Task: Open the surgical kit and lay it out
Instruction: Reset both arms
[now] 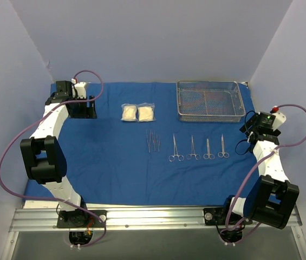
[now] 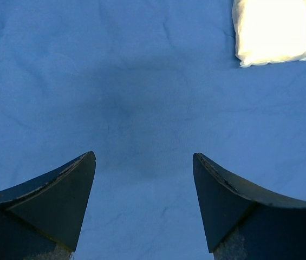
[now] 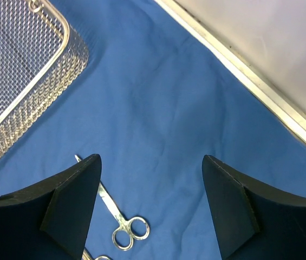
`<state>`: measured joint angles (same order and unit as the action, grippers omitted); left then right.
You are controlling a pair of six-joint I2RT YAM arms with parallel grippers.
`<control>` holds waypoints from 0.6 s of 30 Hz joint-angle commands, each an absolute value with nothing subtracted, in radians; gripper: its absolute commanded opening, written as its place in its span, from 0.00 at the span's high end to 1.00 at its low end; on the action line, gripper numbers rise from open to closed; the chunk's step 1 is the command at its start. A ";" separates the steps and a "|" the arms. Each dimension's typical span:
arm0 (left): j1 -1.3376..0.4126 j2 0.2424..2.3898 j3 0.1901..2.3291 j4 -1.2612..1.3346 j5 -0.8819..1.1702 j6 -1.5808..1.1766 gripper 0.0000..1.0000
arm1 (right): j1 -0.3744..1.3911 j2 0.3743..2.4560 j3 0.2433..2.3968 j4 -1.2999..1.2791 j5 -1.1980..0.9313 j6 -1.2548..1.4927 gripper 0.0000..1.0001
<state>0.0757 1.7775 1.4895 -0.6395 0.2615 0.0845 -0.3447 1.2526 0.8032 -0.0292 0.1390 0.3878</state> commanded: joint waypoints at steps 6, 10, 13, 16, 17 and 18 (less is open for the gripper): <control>0.084 1.779 1.488 -0.620 0.249 0.097 0.18 | -0.345 1.220 0.775 -0.018 0.147 0.377 0.28; 0.084 1.779 1.491 -0.623 0.245 0.097 0.18 | -0.347 1.210 0.772 -0.015 0.141 0.373 0.28; 0.084 1.778 1.493 -0.627 0.245 0.095 0.18 | -0.347 1.213 0.767 -0.011 0.127 0.368 0.28; 0.084 1.778 1.491 -0.629 0.242 0.097 0.18 | -0.347 1.215 0.764 -0.011 0.121 0.367 0.28; 0.084 1.775 1.490 -0.629 0.242 0.097 0.18 | -0.347 1.215 0.762 -0.011 0.121 0.367 0.28; 0.084 1.775 1.489 -0.627 0.241 0.097 0.18 | -0.347 1.215 0.761 -0.011 0.121 0.365 0.28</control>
<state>0.0757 1.7809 1.4872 -0.6399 0.2440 0.0872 -0.3454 1.2469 0.7700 -0.0246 0.1249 0.3824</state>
